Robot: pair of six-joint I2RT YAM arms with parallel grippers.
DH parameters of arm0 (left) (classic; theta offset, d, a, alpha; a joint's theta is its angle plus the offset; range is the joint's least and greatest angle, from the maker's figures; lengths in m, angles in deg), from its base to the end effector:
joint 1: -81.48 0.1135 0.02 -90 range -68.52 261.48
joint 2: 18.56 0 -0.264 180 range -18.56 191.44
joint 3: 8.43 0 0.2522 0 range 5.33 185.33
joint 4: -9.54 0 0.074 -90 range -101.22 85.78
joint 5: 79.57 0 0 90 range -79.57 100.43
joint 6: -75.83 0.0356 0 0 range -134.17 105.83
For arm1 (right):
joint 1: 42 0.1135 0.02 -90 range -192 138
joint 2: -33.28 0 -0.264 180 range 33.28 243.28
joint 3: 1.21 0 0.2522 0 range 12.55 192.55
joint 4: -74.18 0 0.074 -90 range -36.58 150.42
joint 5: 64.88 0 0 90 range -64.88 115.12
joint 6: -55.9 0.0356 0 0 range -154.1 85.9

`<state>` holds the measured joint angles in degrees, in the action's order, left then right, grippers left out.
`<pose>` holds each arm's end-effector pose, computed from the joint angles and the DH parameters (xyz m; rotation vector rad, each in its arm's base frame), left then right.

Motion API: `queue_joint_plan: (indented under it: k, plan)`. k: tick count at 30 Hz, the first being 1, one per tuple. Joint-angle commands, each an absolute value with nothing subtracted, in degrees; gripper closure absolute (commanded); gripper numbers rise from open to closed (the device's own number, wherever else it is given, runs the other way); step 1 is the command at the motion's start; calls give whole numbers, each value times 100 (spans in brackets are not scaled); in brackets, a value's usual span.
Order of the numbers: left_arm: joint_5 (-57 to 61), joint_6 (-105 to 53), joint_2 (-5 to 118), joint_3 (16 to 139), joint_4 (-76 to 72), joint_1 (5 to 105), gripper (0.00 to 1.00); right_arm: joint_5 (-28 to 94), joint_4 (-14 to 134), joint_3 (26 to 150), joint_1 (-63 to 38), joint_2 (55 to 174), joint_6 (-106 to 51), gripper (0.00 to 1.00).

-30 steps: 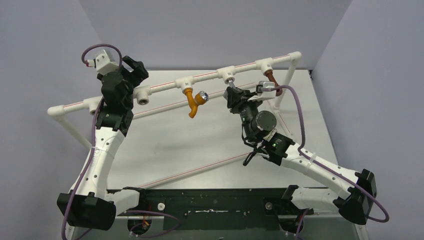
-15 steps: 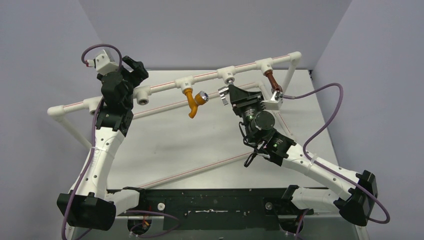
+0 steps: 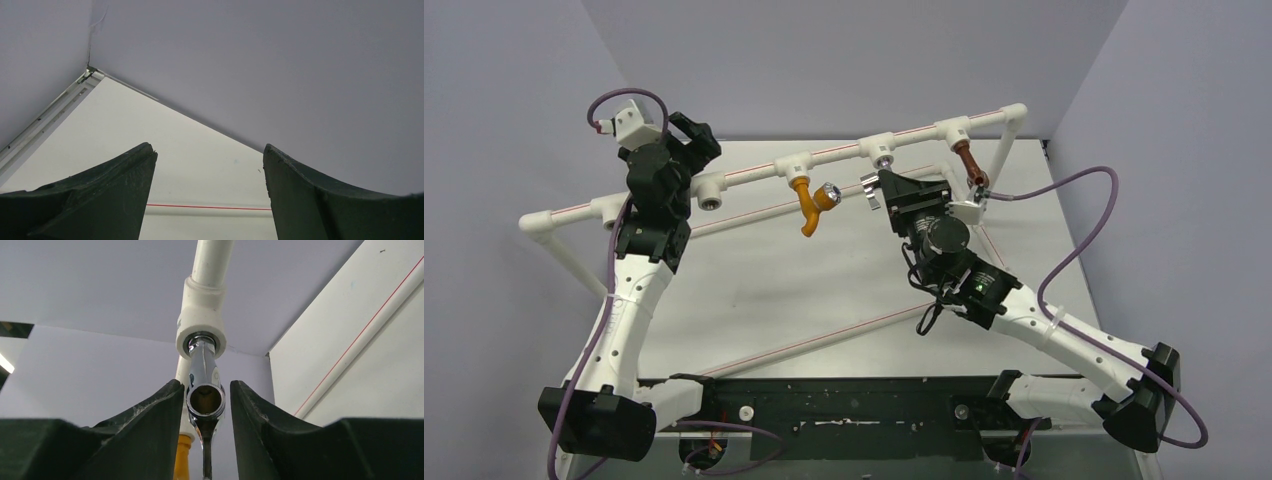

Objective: Install the water faucets

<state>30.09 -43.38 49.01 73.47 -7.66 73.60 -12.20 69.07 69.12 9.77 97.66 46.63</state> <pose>0.2701 -0.0253 0.4146 -0.5555 1.5244 -0.2213 0.1772 0.1901 0.3792 0.9451 1.4336 1.2878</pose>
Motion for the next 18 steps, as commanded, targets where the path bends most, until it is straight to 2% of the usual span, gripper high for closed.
queue_joint_plan:
  k: [1, 6, 12, 18]
  plan:
    - [2914, -4259, 5246, 6870, -2243, 7322, 24, -964, 6720, 7016, 1026, 9559, 4387, 53]
    - [2907, -4264, 5246, 6878, -2235, 7318, 24, -936, 6314, 6919, 1015, 9217, 4045, 37]
    - [2899, -4269, 5251, 6870, -2233, 7318, 24, -1024, 5856, 6867, 1013, 8626, 3166, 30]
    - [2904, -4264, 5255, 6870, -2240, 7322, 24, -489, 5875, 7043, 1011, 8406, 665, 28]
